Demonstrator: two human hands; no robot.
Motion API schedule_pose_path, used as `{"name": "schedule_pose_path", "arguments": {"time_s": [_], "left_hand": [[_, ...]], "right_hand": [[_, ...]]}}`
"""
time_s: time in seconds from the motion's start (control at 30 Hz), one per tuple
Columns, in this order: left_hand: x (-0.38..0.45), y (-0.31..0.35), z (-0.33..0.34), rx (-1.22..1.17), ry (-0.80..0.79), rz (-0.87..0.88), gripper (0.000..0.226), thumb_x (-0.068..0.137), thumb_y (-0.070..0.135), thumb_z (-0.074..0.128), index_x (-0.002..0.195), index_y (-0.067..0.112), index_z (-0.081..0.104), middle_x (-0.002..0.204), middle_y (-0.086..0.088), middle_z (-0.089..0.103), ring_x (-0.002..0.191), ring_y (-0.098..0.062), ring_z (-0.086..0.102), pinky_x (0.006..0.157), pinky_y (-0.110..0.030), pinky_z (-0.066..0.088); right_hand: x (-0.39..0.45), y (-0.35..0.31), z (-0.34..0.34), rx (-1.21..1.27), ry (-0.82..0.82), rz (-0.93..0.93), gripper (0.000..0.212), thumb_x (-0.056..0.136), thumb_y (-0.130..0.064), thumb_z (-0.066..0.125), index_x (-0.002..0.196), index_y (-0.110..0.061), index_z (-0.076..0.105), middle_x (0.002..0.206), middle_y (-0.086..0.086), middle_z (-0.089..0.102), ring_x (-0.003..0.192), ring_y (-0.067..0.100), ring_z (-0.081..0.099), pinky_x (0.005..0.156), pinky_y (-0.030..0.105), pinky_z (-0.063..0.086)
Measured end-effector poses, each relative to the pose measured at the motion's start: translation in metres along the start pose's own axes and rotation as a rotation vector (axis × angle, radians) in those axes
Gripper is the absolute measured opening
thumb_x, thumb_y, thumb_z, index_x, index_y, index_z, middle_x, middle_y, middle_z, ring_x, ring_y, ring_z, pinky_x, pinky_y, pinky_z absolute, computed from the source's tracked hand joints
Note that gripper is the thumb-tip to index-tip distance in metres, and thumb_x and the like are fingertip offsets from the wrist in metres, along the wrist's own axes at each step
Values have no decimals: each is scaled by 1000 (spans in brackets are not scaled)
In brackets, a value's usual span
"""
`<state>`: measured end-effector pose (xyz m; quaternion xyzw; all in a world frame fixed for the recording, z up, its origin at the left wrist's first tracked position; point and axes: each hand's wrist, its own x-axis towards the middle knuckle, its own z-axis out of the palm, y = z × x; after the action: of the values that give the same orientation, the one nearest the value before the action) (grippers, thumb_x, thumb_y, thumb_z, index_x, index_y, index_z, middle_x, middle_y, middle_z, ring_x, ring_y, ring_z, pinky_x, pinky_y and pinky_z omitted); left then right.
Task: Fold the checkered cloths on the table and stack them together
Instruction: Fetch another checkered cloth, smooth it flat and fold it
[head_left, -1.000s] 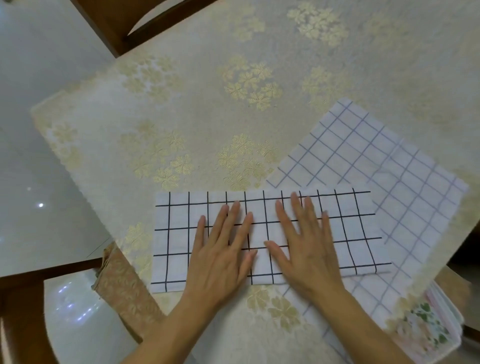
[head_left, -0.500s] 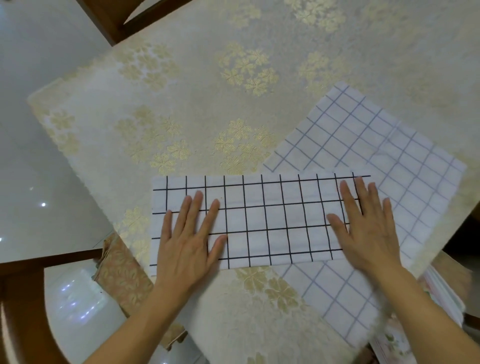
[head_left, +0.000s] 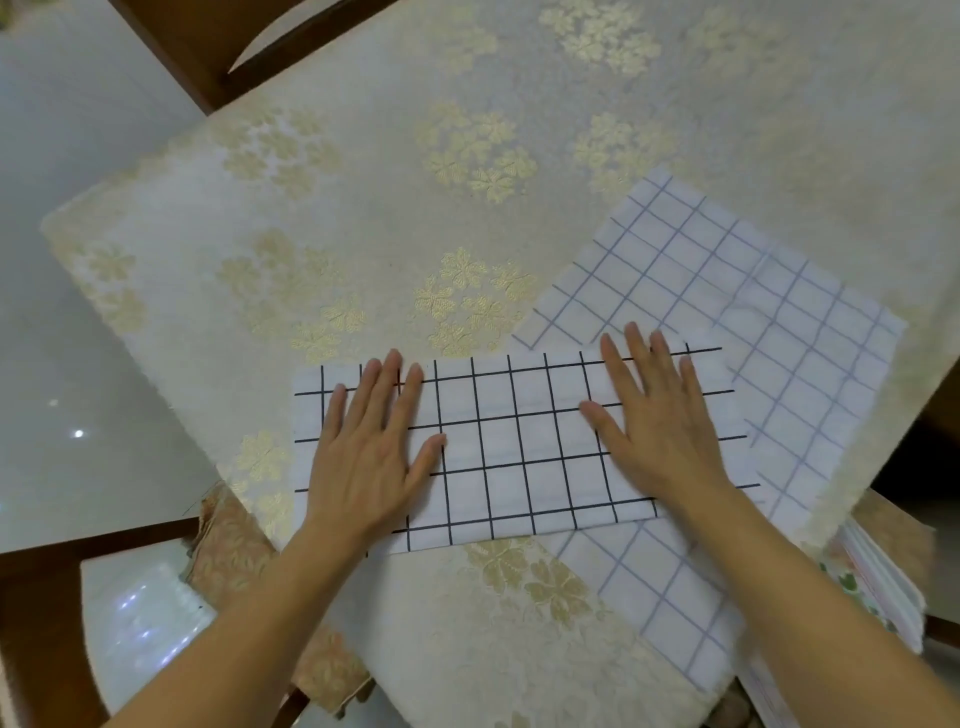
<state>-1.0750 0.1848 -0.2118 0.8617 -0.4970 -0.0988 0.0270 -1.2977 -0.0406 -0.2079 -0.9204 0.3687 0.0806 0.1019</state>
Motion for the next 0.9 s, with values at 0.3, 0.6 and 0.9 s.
{"name": "schedule_pose_path", "arguments": {"time_s": [0.3, 0.6, 0.9], "left_hand": [[-6, -10, -2, -24, 21, -32, 71, 100, 60, 19, 159, 24, 2, 167, 2, -5, 153, -15, -7, 124, -46, 7], [7, 12, -30, 32, 40, 147, 66, 100, 49, 32, 156, 15, 27, 164, -11, 21, 151, -27, 19, 121, -53, 19], [64, 121, -46, 28, -43, 767, 53, 93, 25, 51, 145, 12, 44, 149, -11, 48, 138, -28, 43, 117, -49, 32]], "right_hand": [[-2, 35, -5, -34, 10, 81, 72, 97, -69, 3, 156, -33, -15, 165, -4, -18, 151, 15, -20, 125, 44, -4], [-20, 38, -29, 99, 78, 95, 68, 101, -58, 18, 160, -27, 4, 167, -4, -3, 153, 12, -8, 124, 36, -1], [-90, 66, -20, 183, 260, 313, 62, 99, -44, 31, 149, -9, 43, 155, 11, 40, 144, 28, 35, 119, 41, 23]]}}
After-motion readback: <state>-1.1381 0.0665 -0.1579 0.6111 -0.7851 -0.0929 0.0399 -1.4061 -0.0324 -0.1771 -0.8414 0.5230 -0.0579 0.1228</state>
